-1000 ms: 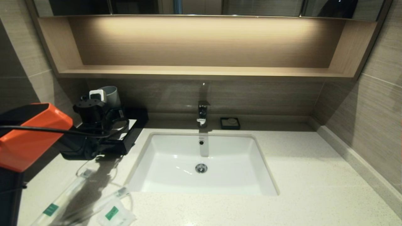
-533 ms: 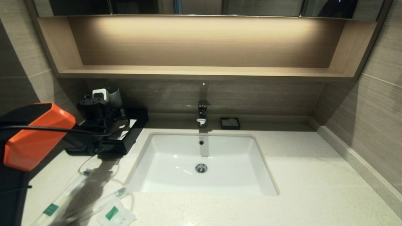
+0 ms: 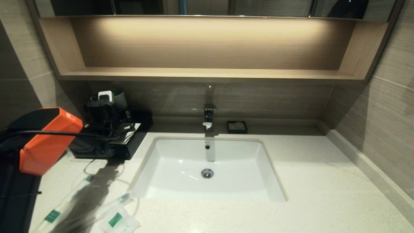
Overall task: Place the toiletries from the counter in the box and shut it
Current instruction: Place the cup on the storage box
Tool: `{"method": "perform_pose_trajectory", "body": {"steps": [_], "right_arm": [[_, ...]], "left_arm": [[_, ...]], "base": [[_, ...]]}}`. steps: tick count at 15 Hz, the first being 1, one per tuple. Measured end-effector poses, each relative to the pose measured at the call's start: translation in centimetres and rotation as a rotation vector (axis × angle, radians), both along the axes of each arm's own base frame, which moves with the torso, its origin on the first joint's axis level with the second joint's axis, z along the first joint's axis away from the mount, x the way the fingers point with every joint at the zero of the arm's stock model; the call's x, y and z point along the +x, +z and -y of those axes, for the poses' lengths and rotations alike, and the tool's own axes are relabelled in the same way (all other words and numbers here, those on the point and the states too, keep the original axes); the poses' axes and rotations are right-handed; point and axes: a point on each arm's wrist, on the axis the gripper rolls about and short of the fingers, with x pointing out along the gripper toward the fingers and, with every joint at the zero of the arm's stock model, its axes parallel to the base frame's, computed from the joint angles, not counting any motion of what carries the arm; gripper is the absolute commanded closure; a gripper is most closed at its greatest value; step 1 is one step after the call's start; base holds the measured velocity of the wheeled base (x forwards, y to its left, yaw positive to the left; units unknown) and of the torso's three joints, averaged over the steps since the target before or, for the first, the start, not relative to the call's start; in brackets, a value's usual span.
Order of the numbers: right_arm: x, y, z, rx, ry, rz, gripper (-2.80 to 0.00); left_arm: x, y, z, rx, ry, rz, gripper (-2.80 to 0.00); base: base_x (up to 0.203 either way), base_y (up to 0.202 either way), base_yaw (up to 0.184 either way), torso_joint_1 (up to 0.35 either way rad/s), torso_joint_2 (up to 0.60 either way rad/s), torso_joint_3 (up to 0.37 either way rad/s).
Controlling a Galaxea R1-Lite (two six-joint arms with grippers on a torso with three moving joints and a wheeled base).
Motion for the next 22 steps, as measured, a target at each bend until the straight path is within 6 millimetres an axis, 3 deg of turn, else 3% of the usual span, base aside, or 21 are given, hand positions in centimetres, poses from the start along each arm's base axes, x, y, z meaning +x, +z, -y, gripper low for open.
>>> {"method": "perform_pose_trajectory", "body": {"steps": [6, 22], "right_arm": [[0.0, 0.0, 0.0, 0.000, 0.000, 0.000, 0.00], [0.0, 0.0, 0.0, 0.001, 0.000, 0.000, 0.00]], "left_arm": [[1.8, 0.0, 0.0, 0.001, -0.001, 0.003, 0.00], [3.9, -0.8, -0.1, 0.001, 0.002, -0.022, 0.00]], "base": [[0.000, 0.000, 0.000, 0.000, 0.00, 0.000], [0.000, 0.000, 0.000, 0.000, 0.00, 0.000]]}}
